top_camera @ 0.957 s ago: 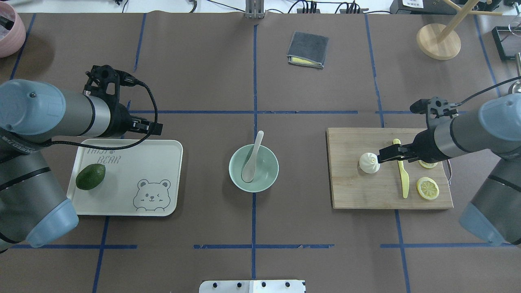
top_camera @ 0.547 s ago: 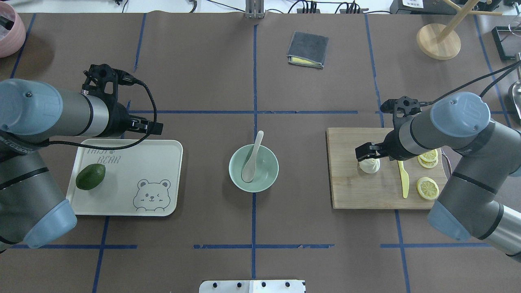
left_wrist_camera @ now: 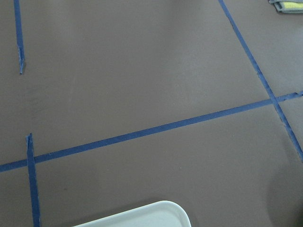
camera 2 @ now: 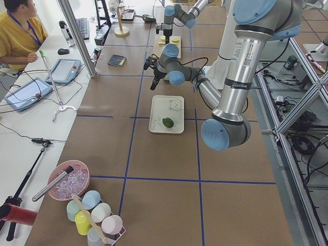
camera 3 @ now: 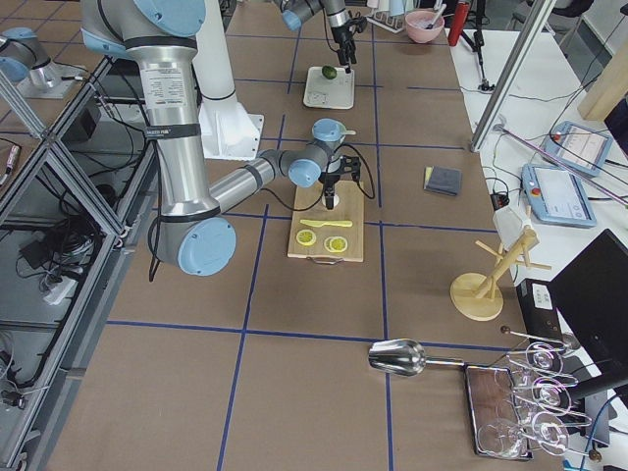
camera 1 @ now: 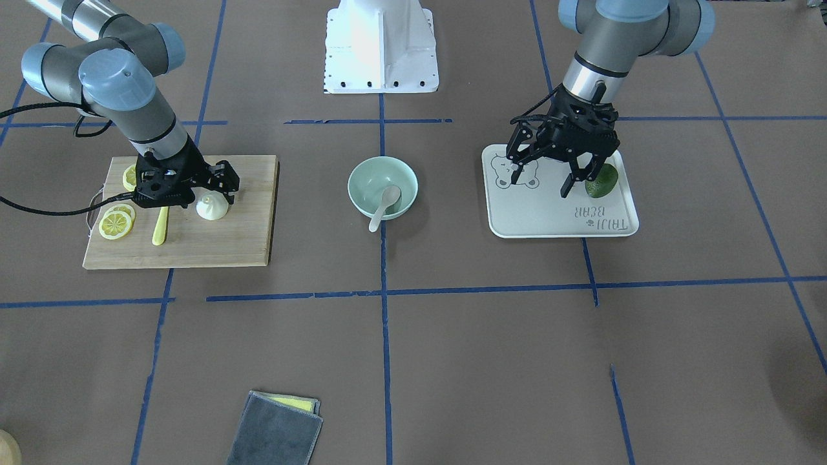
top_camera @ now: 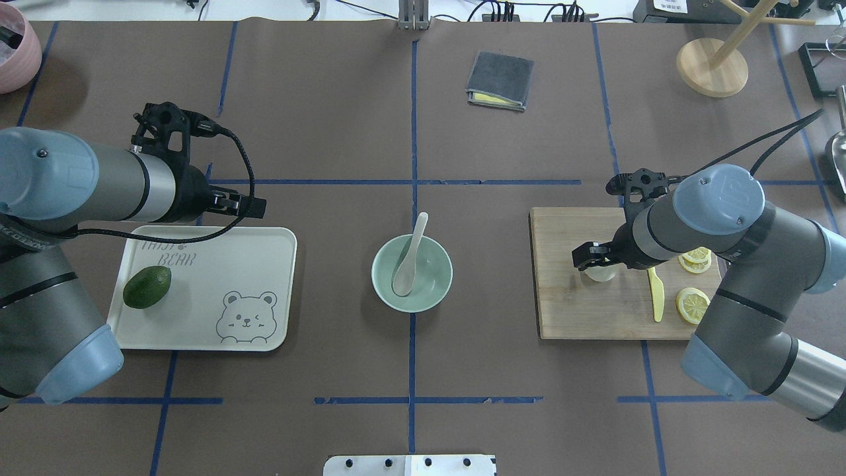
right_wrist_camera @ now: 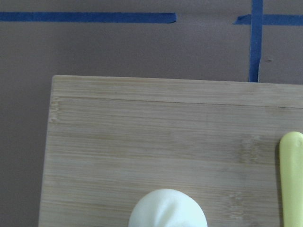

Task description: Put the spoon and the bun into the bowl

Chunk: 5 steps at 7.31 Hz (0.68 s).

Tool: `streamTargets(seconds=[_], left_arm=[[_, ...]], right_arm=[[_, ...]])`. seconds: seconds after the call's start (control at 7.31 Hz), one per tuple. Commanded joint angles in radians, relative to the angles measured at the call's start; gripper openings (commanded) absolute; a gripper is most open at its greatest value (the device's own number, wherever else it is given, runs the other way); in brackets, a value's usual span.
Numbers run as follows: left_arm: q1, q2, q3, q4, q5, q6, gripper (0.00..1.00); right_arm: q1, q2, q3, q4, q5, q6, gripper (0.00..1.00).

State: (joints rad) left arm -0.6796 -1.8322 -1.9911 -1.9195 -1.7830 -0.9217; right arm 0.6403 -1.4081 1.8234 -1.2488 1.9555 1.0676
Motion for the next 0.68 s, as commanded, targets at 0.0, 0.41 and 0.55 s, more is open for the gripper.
streamTargets(seconds=[0.0, 0.41, 0.55], left_arm=[[0.0, 0.002, -0.009, 0.001, 0.001, -0.003, 0.94], [0.0, 0.004, -0.011, 0.002, 0.001, -0.005, 0.95], [0.0, 0.005, -0.023, 0.005, 0.001, -0.003, 0.95]], right_arm=[[-0.005, 0.001, -0.007, -0.001, -0.001, 0.0, 0.64], [-0.005, 0.006, 0.003, -0.003, 0.008, 0.0, 0.26], [-0.005, 0.021, 0.037, -0.007, 0.011, 0.005, 0.27]])
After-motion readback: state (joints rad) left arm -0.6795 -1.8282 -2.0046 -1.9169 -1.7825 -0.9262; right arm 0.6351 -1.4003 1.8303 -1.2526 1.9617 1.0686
